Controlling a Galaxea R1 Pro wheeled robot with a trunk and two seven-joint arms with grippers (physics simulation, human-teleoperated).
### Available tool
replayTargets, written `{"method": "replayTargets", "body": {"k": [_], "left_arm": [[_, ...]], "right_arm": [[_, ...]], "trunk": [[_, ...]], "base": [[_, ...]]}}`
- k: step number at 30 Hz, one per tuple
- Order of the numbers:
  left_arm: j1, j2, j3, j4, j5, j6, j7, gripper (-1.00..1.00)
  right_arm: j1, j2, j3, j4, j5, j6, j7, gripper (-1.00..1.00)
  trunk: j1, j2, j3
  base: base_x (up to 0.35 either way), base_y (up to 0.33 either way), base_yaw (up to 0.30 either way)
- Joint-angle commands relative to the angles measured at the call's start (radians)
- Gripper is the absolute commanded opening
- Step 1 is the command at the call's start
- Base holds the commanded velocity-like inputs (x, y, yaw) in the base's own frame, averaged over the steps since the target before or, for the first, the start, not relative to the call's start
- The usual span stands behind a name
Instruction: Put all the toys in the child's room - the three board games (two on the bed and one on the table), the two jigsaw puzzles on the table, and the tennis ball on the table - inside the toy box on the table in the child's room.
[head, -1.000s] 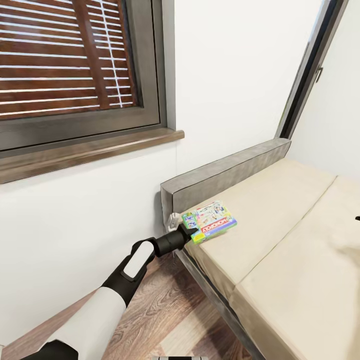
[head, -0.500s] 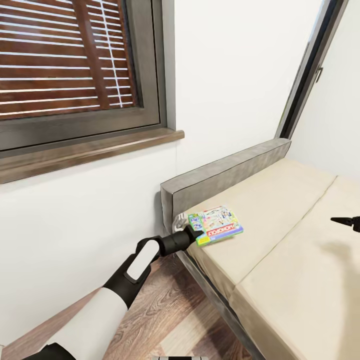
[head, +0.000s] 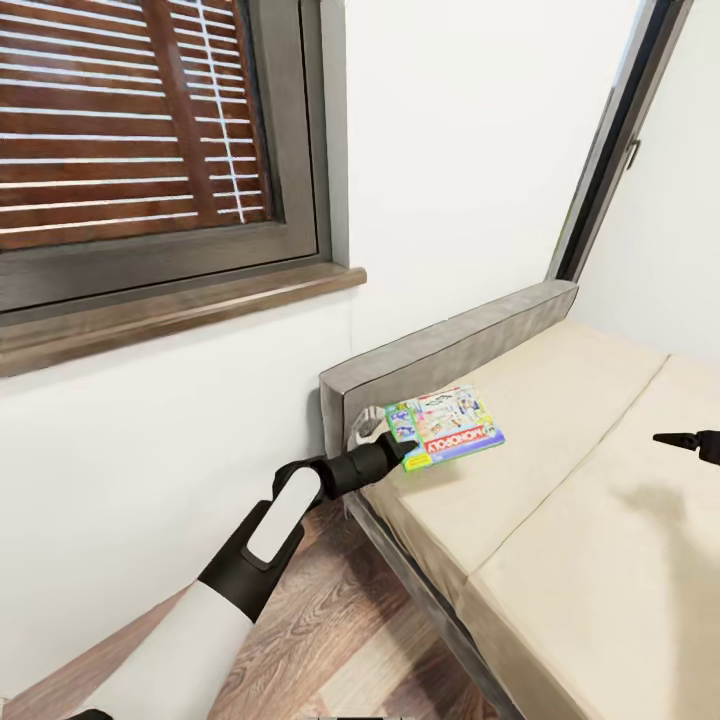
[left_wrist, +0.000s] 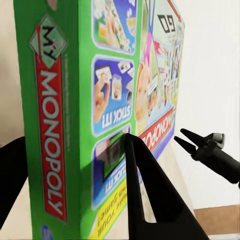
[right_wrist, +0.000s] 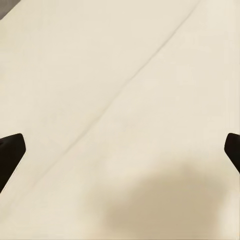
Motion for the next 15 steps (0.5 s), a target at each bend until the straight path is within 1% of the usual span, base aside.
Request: {"method": "replayTargets", "body": {"k": [1, 3, 9, 12, 15], "left_arm": [[0.003, 0.000, 0.001, -0.011, -0.007, 0.004, 0.004, -1.00], [0.008, 0.001, 0.000, -0.031, -0.007, 0.006, 0.009, -1.00], [0.012, 0.001, -0.002, -0.047, -0.006, 0.009, 0.015, -1.00], [0.013, 0.001, -0.010, -0.050, -0.007, 0.019, 0.020, -1.00], [0.013, 0.000, -0.016, -0.052, -0.006, 0.028, 0.027, -1.00]], "right_arm": [[0.000, 0.000, -0.001, -0.001, -0.002, 0.012, 0.002, 1.00], [0.000, 0.000, -0.001, -0.009, -0.002, 0.032, 0.001, 1.00], [0.003, -0.001, -0.001, -0.023, -0.002, 0.073, 0.002, 1.00], [0.004, -0.001, -0.001, -0.030, -0.001, 0.096, 0.002, 1.00], [0.006, -0.002, -0.001, -0.039, -0.001, 0.121, 0.001, 1.00]], "trunk": [[-0.004, 0.007, 0.002], [-0.012, 0.021, 0.009], [-0.035, 0.063, 0.027], [-0.046, 0.084, 0.037], [-0.058, 0.105, 0.046]], "base": [[0.000, 0.000, -0.001], [0.000, 0.000, 0.000], [0.000, 0.000, -0.022], [0.000, 0.000, -0.147], [0.000, 0.000, -0.213]]}}
